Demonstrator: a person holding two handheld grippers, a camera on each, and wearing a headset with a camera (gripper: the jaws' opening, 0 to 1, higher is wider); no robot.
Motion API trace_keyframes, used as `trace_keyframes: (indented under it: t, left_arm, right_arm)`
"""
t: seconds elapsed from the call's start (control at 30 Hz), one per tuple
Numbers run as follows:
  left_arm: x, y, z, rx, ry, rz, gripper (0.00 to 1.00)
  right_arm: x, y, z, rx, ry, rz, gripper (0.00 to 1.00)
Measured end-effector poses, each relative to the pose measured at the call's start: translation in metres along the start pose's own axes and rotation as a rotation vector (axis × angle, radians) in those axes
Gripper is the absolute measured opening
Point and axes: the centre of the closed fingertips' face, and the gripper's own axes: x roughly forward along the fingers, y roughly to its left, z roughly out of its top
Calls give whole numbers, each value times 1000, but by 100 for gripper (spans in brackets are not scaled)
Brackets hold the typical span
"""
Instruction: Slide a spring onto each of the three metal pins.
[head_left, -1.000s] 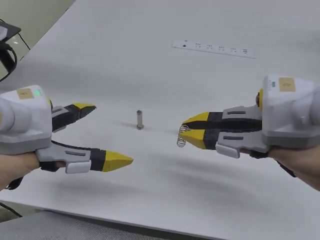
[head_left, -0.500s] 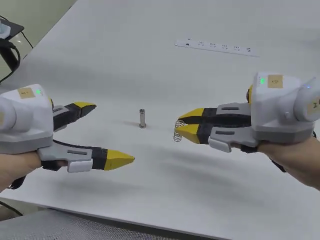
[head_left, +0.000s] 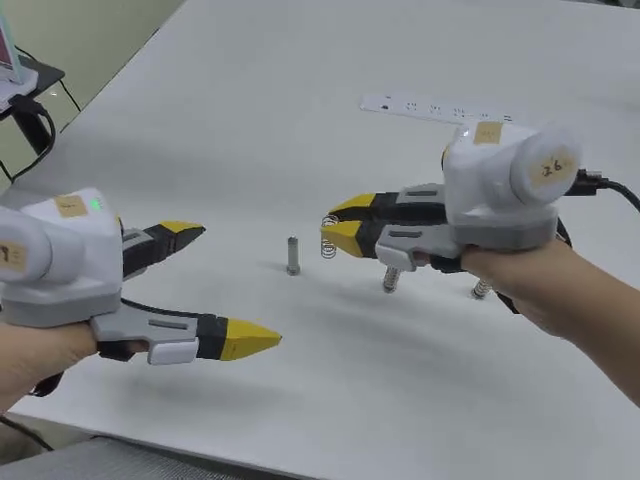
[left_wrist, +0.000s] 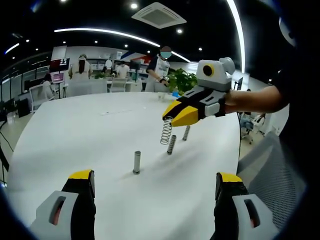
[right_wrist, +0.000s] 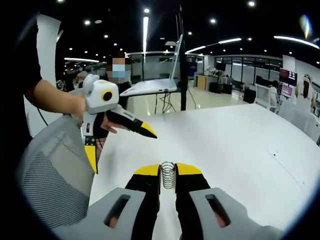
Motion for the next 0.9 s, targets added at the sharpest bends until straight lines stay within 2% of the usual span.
trace_keyframes:
  t: [0.2, 0.47, 0.7, 0.9]
  left_arm:
    - [2, -2, 1, 0, 4, -7, 98]
    - [0, -1, 1, 0, 7, -6, 98]
    - [1, -1, 2, 9, 11, -6, 98]
    - [3, -1, 11, 27, 8, -15, 98]
  right_arm:
    - [12, -3, 11, 26, -28, 11, 8]
    - [24, -7, 15, 55, -36, 5, 8]
    - [32, -13, 10, 76, -27, -19, 8]
    - [36, -11, 4, 81, -14, -18, 8]
